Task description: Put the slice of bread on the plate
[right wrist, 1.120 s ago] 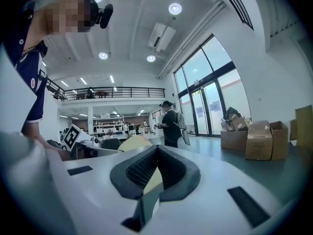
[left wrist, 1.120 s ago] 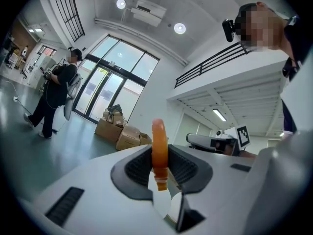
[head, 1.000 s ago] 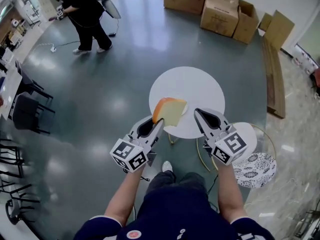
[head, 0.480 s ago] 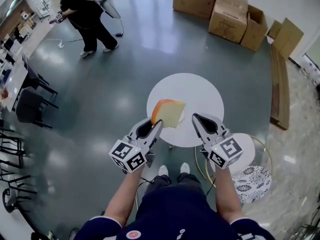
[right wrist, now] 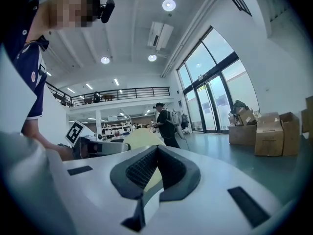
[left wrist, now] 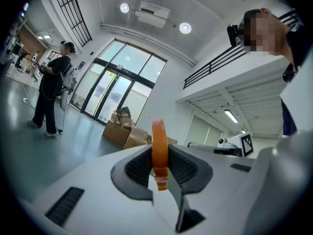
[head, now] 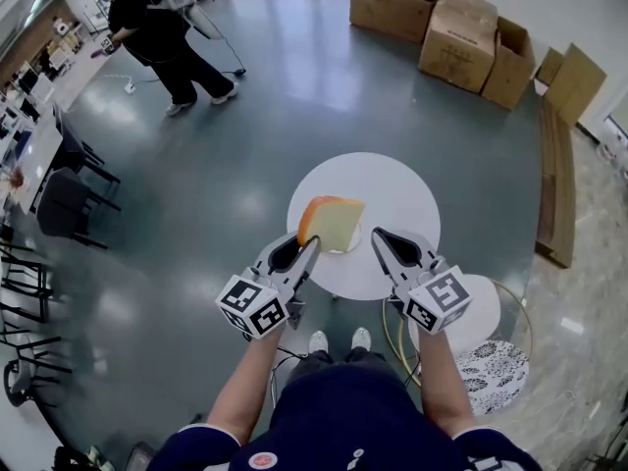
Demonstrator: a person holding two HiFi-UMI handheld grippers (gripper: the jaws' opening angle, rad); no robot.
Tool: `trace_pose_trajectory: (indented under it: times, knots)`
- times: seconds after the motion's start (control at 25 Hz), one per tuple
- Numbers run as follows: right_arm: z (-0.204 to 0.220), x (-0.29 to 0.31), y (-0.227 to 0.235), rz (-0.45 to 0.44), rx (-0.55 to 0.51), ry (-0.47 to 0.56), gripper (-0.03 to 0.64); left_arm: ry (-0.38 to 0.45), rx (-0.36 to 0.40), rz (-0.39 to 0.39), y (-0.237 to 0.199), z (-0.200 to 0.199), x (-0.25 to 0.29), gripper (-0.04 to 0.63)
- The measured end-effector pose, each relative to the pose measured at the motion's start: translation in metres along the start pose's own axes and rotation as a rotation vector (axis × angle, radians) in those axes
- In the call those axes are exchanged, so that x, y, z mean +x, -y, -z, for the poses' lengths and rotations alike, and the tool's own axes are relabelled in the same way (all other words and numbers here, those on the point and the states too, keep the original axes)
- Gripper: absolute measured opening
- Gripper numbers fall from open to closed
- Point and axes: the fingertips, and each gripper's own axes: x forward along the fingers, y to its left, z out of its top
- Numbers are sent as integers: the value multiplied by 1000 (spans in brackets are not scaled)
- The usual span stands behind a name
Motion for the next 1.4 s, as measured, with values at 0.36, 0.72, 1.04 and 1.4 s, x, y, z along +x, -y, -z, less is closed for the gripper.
trace_pose_trajectory:
  times: [0.36,0.72,1.04,1.4]
  knots:
    - [17,11,12,-4,23,-41,6,-27,-80,-23,-27,23,15,92]
    - [56,22,26,9,52,-124,8,-82,-221,-66,-74,89,33,92]
    - [92,30,43,23,72,-187,8,-93,-353,-90,-108,141,56,92]
    - [113,35,43,15,98,-216,6,-137,-465,-118,-132,193,70,92]
